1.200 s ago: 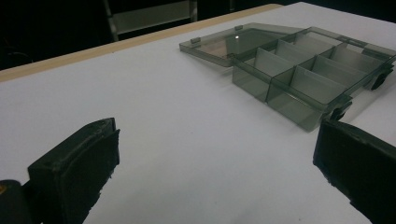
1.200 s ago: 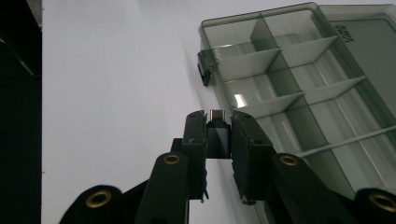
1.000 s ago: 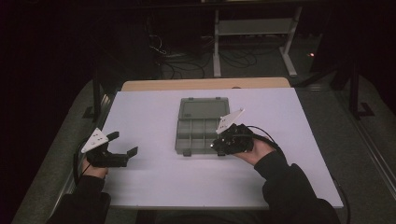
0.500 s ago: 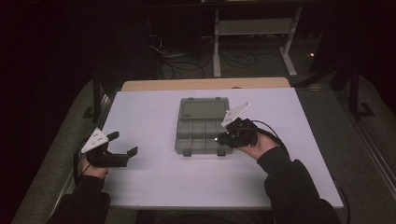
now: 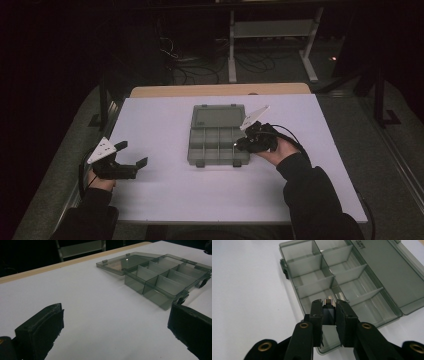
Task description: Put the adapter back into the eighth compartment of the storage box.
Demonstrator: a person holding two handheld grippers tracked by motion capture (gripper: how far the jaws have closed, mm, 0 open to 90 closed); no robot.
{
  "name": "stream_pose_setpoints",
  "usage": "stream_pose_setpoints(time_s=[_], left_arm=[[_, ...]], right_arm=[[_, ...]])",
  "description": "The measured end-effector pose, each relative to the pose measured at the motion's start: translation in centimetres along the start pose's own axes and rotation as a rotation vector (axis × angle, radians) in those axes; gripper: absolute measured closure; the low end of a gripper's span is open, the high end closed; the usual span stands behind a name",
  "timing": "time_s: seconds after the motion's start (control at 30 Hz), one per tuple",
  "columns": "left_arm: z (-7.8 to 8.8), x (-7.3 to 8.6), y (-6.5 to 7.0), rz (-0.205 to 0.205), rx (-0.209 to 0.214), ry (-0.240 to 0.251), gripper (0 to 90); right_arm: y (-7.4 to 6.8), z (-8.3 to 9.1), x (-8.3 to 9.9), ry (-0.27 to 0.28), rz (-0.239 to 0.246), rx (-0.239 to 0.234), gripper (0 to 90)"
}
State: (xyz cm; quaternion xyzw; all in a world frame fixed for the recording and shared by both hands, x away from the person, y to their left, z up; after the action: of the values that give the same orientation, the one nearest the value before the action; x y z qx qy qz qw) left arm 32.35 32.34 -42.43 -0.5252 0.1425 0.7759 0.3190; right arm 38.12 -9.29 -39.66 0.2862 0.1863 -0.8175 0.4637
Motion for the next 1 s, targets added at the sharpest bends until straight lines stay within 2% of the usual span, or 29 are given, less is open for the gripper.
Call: stream_pose_setpoints(time_s=[0.23, 0.73, 1.0], left_arm=[[0.0, 0.0, 0.0, 0.001, 0.0, 0.0, 0.0], [0.0, 0.0, 0.0, 0.001, 0.0, -0.001, 0.0], [0.0, 0.0, 0.0, 0.001, 0.001, 0.0, 0.0]], right_arm=[[0.8, -0.5, 0.3, -0.013, -0.017, 0.011, 74.7], [1.1, -1.9, 0.3, -0.046, -0.018, 0.007, 74.7], [1.4, -2.9, 0.7, -0.083, -0.029, 0.01, 74.7]])
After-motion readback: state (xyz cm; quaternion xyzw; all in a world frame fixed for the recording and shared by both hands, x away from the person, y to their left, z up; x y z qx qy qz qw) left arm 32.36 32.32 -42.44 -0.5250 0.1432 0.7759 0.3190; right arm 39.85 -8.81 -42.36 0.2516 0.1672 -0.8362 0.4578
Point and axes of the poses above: each handheld gripper's, and its own axes: z roughly backward along the jaws, x roughly out of its underside, y roughly to its right, the point moved 3 cm from there along -z, roughly forward along the jaws, and after that the axes turned 6 degrees about -z, right-handed, at the moved point
